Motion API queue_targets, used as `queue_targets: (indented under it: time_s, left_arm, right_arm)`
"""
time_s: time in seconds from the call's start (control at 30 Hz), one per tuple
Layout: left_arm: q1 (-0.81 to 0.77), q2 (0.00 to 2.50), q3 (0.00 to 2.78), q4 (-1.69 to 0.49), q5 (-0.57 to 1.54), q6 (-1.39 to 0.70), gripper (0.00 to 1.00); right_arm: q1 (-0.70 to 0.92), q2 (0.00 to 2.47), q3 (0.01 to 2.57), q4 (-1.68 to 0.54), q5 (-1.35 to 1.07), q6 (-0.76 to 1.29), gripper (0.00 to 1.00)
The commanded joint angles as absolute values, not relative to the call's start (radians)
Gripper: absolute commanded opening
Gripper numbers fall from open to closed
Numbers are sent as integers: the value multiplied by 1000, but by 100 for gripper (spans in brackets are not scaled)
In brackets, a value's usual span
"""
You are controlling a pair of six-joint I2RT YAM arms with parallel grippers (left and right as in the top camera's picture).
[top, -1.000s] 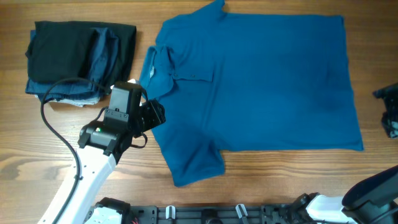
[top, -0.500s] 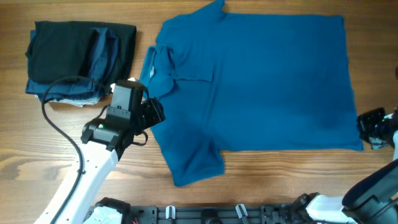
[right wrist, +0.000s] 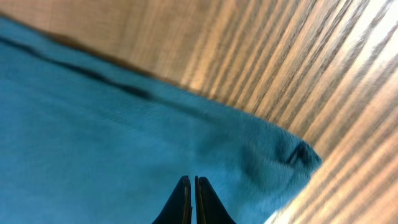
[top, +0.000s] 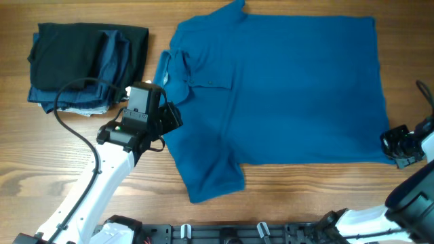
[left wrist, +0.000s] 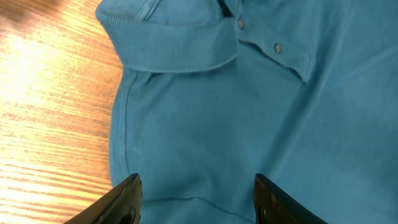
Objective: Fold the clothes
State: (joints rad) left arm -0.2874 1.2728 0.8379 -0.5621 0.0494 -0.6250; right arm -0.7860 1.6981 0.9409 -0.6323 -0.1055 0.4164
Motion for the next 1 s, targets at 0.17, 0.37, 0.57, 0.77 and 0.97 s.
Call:
queue_targets:
  time_s: [0.17,0.37,0.57,0.77,0.97]
  left_arm:
    - [-281,1278,844,-541,31,-606,57]
    - [-281,1278,844,-534,31,-606,56]
    - [-281,1278,844,-534,31,-606,54]
    - [-282,1278,844,-535,32,-606,52]
    - [-284,1277,913,-510,49,-578,49]
  right_arm:
    - [-788,1803,931,-620,62,460,4]
    - [-811,1803,949,-625,116,498,4]
    - [-815,1803,1008,-645,116,501,4]
    - [-815,1803,1054,-641,77,503,4]
    - [-815,1781,1182,-668,-184,403,5]
